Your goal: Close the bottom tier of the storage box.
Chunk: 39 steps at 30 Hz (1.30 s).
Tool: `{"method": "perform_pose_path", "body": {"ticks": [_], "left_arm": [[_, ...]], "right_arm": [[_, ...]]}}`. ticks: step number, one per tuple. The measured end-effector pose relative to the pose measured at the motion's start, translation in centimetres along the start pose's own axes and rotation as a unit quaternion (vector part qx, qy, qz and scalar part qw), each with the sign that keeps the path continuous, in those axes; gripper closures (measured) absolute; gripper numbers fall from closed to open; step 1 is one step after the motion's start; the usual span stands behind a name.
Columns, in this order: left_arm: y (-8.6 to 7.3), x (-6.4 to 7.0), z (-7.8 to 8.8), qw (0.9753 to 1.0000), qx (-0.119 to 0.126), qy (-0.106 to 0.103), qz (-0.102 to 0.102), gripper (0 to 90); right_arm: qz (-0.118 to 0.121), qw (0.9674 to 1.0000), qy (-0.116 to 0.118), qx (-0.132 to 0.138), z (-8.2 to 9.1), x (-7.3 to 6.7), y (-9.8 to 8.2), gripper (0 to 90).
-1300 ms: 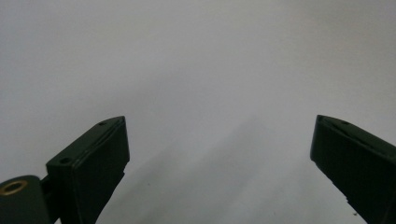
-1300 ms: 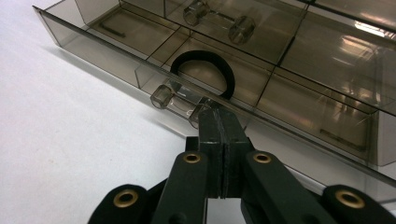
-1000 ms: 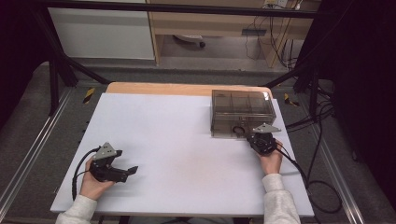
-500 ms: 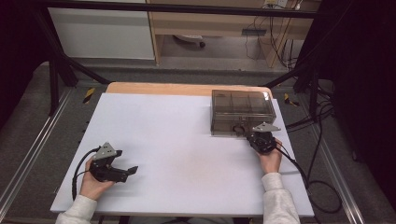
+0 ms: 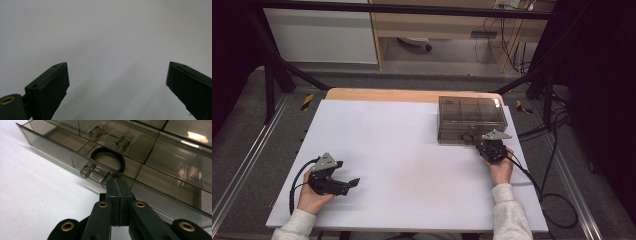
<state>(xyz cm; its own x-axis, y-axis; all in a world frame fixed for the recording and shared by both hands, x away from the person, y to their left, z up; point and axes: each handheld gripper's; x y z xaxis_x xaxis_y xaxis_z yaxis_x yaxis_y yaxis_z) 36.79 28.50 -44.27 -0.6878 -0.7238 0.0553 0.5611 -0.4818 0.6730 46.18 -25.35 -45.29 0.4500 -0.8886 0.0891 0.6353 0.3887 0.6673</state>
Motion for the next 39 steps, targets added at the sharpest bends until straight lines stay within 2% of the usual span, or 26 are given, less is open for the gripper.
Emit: {"method": "perform_pose_path", "body": {"ticks": [39], "left_arm": [[-0.05, -0.07, -0.08, 1.0000, -0.003, 0.001, 0.002, 4.6]], "right_arm": [[-0.003, 0.9999, -0.010, 0.008, -0.90, 0.37, 0.73, 90.0]]}}
Point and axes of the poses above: each handheld gripper's, and its own axes: z roughly backward along the jaws, y roughly out of its top, x roughly to its right, and after that the axes turned 10 degrees about -x, right-handed
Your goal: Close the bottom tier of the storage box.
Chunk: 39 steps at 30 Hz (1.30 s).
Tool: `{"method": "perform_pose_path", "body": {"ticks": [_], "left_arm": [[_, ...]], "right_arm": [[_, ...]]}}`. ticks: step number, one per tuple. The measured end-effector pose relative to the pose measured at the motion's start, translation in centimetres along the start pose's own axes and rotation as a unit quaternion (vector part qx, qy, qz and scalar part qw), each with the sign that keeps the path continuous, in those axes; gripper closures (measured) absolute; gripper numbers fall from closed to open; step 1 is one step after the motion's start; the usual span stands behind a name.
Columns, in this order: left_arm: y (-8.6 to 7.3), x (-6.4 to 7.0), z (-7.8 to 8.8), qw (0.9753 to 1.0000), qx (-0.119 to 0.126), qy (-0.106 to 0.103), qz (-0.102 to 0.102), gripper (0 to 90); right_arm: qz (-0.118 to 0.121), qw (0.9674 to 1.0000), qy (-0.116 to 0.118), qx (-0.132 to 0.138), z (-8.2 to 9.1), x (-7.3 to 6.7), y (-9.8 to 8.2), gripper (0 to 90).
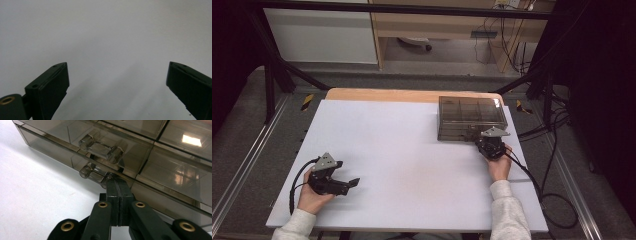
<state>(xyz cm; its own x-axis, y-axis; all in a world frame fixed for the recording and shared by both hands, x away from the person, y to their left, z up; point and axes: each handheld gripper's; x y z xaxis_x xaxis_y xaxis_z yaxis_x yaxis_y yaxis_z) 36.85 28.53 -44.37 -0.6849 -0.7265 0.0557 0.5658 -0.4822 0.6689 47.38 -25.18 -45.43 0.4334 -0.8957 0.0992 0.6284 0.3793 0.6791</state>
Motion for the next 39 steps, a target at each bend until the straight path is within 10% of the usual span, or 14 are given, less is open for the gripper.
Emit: {"method": "perform_pose_path", "body": {"ticks": [24, 39], "left_arm": [[0.0, 0.0, 0.0, 1.0000, 0.000, 0.000, 0.000, 4.6], [0.0, 0.0, 0.0, 1.0000, 0.001, -0.001, 0.000, 4.6]], "right_arm": [[-0.003, 1.0000, -0.001, 0.004, 0.3, -0.1, -0.1, 86.5], [-0.014, 0.9990, 0.038, 0.020, 2.9, -0.7, -0.9, 67.5]]}}
Point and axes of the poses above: each handheld gripper's, and its own axes: z roughly backward along the jaws, y roughly out of its top, x roughly to its right, and after that the axes turned 10 degrees about -x, right-handed
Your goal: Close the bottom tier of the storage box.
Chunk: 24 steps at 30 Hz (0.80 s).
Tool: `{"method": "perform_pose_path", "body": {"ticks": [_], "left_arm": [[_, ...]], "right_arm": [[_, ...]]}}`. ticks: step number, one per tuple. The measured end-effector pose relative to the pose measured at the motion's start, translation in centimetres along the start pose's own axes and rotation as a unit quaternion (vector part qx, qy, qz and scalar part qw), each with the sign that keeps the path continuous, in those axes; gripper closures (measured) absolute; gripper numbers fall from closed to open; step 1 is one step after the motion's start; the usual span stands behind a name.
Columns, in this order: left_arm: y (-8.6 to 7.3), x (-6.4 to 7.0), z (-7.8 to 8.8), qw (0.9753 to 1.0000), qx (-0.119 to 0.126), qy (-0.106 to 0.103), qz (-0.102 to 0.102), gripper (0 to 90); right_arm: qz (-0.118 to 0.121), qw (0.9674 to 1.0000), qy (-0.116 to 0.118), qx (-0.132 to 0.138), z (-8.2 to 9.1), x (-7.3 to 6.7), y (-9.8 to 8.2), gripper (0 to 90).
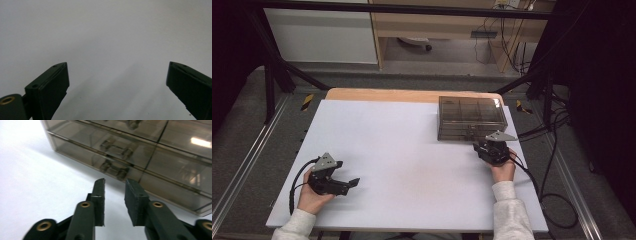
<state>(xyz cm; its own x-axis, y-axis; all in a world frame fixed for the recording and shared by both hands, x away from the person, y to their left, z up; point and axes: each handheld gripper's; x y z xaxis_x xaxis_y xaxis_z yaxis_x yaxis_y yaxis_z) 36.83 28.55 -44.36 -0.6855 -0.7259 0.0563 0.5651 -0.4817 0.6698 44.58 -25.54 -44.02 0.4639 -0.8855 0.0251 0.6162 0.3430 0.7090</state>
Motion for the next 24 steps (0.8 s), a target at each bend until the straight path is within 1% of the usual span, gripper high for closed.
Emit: {"method": "perform_pose_path", "body": {"ticks": [4, 7, 9, 12, 17, 20, 24], "left_arm": [[0.0, 0.0, 0.0, 1.0000, -0.001, 0.000, 0.000, 4.7], [0.0, 0.0, 0.0, 1.0000, 0.000, 0.000, 0.000, 4.6], [0.0, 0.0, 0.0, 1.0000, -0.001, 0.000, 0.000, 4.6], [0.0, 0.0, 0.0, 1.0000, 0.000, 0.000, 0.000, 4.6], [0.0, 0.0, 0.0, 1.0000, 0.000, 0.000, 0.000, 4.6], [0.0, 0.0, 0.0, 1.0000, 0.000, -0.001, 0.000, 4.6], [0.0, 0.0, -0.1, 1.0000, 0.000, -0.001, 0.000, 4.6]], "right_arm": [[0.004, 0.9999, 0.012, -0.001, 0.5, -0.4, -0.4, 61.3], [0.003, 0.9997, 0.024, 0.001, 0.9, -0.6, -0.6, 54.5], [0.000, 0.9995, 0.031, 0.002, 1.2, -0.7, -0.7, 52.0], [0.001, 0.9993, 0.036, 0.006, 1.6, -0.8, -0.9, 46.0], [0.000, 0.9988, 0.046, 0.014, 2.1, -1.0, -1.2, 33.2], [-0.001, 0.9985, 0.051, 0.021, 2.5, -1.1, -1.5, 29.3], [0.015, 0.9981, 0.052, 0.029, 3.2, -1.9, -1.4, 19.9]]}}
Point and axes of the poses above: each handheld gripper's, and its own axes: z roughly backward along the jaws, y roughly out of its top, x roughly to its right, and after that the axes turned 10 degrees about -x, right-handed
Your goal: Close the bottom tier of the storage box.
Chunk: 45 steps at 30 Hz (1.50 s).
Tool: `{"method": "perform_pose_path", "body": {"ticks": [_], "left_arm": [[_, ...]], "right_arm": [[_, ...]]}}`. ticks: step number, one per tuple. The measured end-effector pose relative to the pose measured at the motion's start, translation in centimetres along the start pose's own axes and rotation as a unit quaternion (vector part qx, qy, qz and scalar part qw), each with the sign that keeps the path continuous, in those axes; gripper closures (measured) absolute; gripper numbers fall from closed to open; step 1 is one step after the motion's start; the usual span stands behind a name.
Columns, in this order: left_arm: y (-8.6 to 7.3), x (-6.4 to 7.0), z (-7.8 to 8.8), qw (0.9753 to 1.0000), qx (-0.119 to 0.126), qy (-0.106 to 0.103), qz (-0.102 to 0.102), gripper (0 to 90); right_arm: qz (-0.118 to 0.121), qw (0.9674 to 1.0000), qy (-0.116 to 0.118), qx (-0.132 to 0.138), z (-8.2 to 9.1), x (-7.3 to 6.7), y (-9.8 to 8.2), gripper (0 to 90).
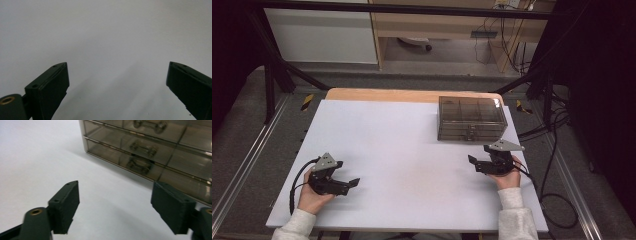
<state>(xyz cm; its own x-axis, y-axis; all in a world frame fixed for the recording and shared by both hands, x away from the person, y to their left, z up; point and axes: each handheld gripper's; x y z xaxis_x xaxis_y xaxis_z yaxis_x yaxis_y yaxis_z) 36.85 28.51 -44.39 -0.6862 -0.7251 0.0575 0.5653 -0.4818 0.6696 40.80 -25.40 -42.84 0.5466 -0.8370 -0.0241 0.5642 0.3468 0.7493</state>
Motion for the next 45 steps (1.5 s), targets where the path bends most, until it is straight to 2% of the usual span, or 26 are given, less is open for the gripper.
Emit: {"method": "perform_pose_path", "body": {"ticks": [3, 6, 12, 31, 45], "left_arm": [[0.0, 0.0, 0.0, 1.0000, 0.000, 0.000, 0.000, 4.6], [0.0, 0.0, 0.0, 1.0000, 0.000, -0.001, 0.000, 4.6], [0.0, 0.0, 0.0, 1.0000, 0.000, -0.001, -0.001, 4.6], [0.0, 0.0, 0.1, 1.0000, 0.000, 0.000, 0.000, 4.5], [0.0, 0.0, 0.0, 1.0000, 0.000, 0.000, 0.000, 4.5]], "right_arm": [[0.000, 0.9999, 0.013, 0.001, 0.3, -0.6, 0.1, 12.3], [-0.001, 0.9999, 0.017, -0.001, 0.5, -0.9, -0.1, 6.4], [-0.004, 0.9995, 0.032, -0.003, 1.1, -1.1, -0.7, 2.1], [-0.006, 0.9989, 0.046, -0.009, 1.6, -0.8, -3.8, 0.4], [-0.012, 0.9989, 0.045, -0.012, 1.7, -0.2, -4.7, 0.4]]}}
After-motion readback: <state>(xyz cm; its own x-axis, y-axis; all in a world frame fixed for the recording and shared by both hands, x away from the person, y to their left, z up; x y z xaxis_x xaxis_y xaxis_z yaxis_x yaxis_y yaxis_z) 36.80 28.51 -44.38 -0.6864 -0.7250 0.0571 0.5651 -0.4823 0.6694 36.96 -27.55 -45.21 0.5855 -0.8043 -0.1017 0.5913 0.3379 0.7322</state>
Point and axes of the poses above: each handheld gripper's, and its own axes: z roughly backward along the jaws, y roughly out of its top, x roughly to its right, and after that the axes turned 10 degrees about -x, right-handed
